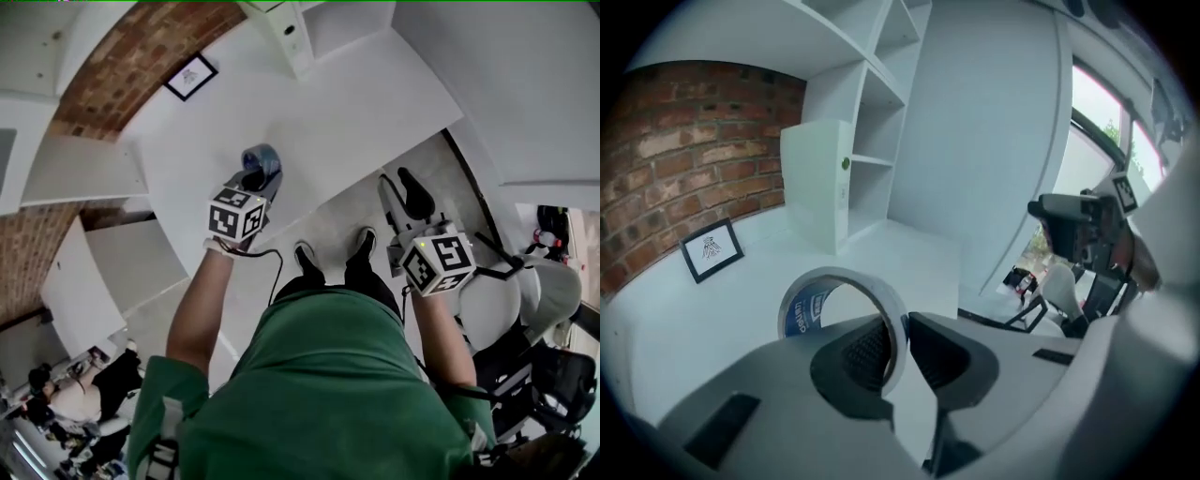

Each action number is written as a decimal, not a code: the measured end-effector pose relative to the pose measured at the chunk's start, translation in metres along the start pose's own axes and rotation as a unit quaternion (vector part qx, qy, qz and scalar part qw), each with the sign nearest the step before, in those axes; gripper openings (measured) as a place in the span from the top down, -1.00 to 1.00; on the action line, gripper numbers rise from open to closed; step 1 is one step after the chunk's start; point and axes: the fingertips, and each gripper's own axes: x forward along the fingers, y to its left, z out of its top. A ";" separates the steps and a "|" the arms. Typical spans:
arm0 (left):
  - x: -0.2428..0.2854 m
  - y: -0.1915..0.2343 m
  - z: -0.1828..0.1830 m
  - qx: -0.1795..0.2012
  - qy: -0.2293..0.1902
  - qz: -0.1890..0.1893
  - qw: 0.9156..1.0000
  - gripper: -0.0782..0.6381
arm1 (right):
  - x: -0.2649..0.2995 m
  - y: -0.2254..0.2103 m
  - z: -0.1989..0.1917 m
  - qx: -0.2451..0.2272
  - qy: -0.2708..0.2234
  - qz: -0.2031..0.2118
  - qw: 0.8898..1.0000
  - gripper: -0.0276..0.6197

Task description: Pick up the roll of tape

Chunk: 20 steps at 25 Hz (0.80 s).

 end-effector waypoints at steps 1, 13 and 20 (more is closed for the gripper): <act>-0.007 -0.001 0.005 -0.006 -0.013 -0.003 1.000 0.59 | 0.002 0.005 0.002 -0.004 0.000 0.004 1.000 0.38; -0.080 -0.012 0.048 -0.043 -0.132 -0.009 0.990 0.59 | 0.021 0.056 0.029 -0.049 -0.014 0.039 0.998 0.39; -0.133 -0.007 0.081 -0.056 -0.220 0.021 0.974 0.59 | 0.021 0.075 0.058 -0.072 -0.040 0.043 0.996 0.40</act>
